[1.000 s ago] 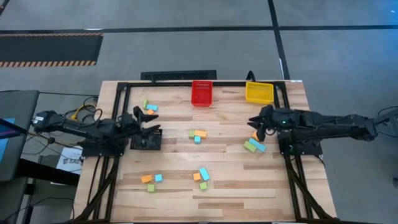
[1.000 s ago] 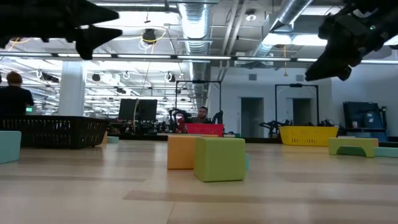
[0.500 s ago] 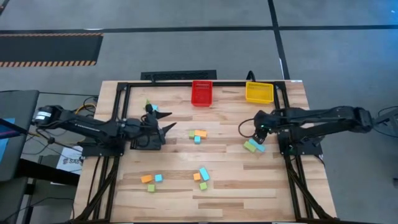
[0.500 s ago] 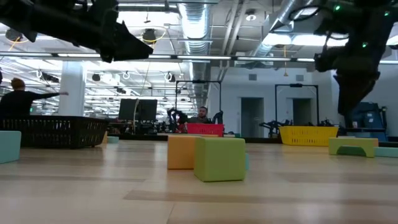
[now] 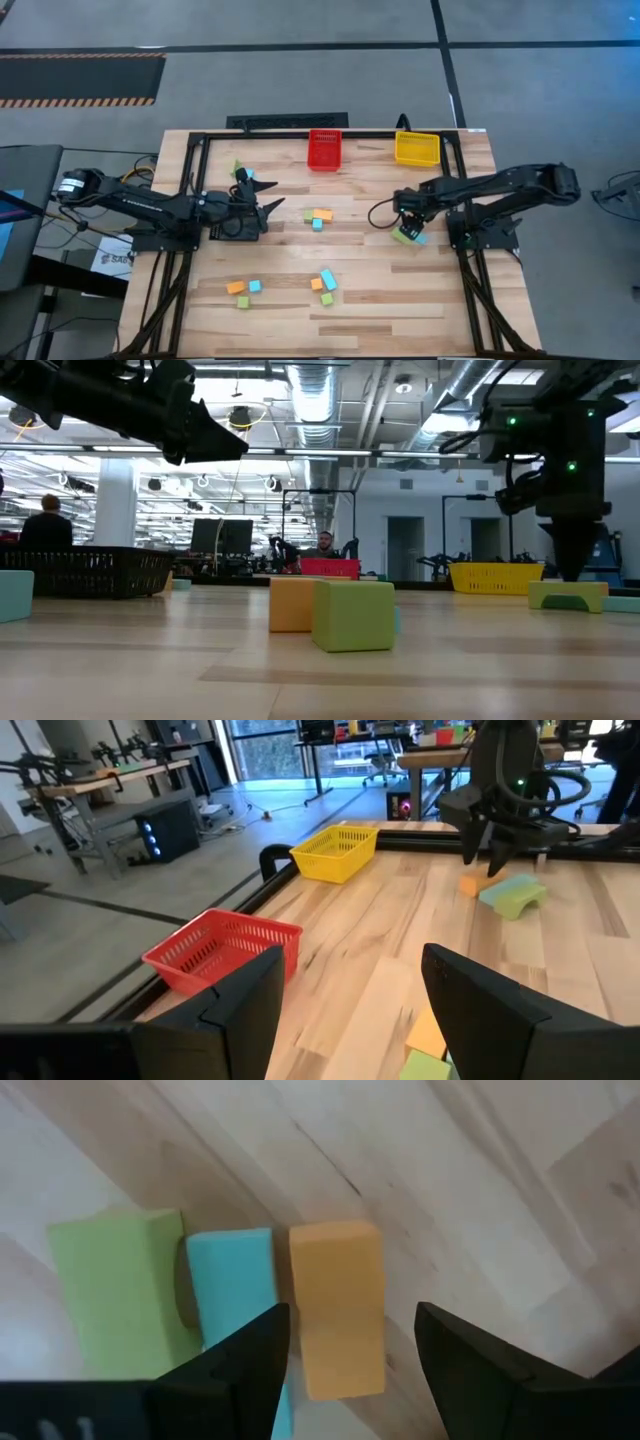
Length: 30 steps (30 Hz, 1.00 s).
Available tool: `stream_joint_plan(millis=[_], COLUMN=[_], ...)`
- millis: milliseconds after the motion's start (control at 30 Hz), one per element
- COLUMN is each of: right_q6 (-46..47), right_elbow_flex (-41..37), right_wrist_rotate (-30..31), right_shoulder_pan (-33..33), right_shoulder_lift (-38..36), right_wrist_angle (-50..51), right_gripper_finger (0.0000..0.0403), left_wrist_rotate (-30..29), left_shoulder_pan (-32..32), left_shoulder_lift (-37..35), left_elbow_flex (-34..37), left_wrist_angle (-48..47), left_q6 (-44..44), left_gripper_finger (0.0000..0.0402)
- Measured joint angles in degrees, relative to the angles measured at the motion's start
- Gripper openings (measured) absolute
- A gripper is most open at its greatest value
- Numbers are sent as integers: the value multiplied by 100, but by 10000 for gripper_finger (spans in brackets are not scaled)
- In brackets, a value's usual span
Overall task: Sort & place blocks by color
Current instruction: Put the yellow block into the yellow bin
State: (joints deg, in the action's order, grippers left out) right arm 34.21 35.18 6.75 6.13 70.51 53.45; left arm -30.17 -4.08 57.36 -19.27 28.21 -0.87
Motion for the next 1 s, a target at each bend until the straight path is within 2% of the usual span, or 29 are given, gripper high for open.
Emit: stream_joint_plan(millis=[300, 400, 533, 567, 767, 1000], right_q6=[-132, -201, -355, -409, -767, -1328], right_elbow_flex=[0, 0, 32, 64, 683, 1182], right_wrist_rotate=[-115, -281, -365, -371, -118, 628], right_shoulder_pan=[0, 0, 8, 27, 153, 257], right_shoulder_lift=[458, 524, 552, 555, 349, -247], right_wrist_angle=[-127, -259, -398, -389, -416, -692], right_gripper_finger=[230, 194, 119, 113, 113, 113], left_wrist_rotate=[1, 1, 2, 3, 1, -10], left_shoulder_pan=[0, 0, 0, 0, 0, 0], left_shoulder_lift=[0, -2, -2, -2, -2, -2], left_elbow_flex=[0, 0, 0, 0, 0, 0], left_wrist_angle=[-93, -141, -236, -234, -230, -232], left_q6=[22, 25, 69, 68, 68, 68], left_gripper_finger=[227, 227, 227, 227, 227, 227])
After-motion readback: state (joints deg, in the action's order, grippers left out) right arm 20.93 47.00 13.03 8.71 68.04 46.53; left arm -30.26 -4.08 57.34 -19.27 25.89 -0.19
